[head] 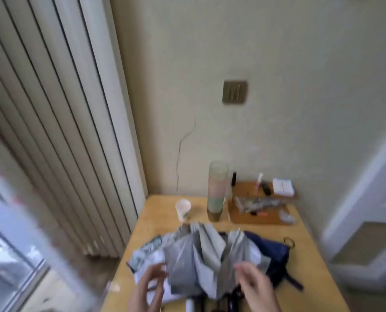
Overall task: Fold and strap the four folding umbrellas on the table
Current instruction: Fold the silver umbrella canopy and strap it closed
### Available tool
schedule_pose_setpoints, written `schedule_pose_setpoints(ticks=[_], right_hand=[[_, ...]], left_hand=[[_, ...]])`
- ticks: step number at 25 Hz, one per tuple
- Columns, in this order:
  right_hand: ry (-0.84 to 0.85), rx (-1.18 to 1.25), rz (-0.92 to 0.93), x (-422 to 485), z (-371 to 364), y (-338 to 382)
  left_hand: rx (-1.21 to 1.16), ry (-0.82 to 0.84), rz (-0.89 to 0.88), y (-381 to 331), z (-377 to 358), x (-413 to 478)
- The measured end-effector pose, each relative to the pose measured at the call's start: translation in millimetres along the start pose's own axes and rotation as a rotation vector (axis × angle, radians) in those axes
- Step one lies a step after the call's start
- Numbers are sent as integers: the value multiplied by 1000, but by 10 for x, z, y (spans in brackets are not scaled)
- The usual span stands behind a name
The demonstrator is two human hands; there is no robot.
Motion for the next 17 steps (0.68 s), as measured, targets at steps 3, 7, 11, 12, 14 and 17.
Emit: schedule_pose_setpoints(ticks=[3, 7, 11, 12, 14, 17], right_hand=[[-11, -138, 98, 215, -170, -52], [-37, -264, 133, 271, -414, -322], [68, -240, 95, 411, -846, -546], [57, -252, 111, 389, -918, -522], [18, -180, 102, 403, -1007, -543], [26, -33, 67, 366, -1122, -581]], left_hand=[[105, 3, -89, -38, -389, 24], [210, -6, 65, 352, -825, 193], [99, 144, 86, 602, -1231, 235], [74, 160, 51, 614, -1313, 207], [-24, 183, -10, 591, -1377, 177], [-145, 243, -22, 611, -1336, 143]])
Point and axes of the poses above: each hand's wrist, its own x-axis towards the middle knuckle, its own z-axis out of the back of the hand, y = z × x, the point moved 7 cm from there along x, towards the middle knuckle, and after that the axes turned 14 degrees about z, right-handed, at the moved point
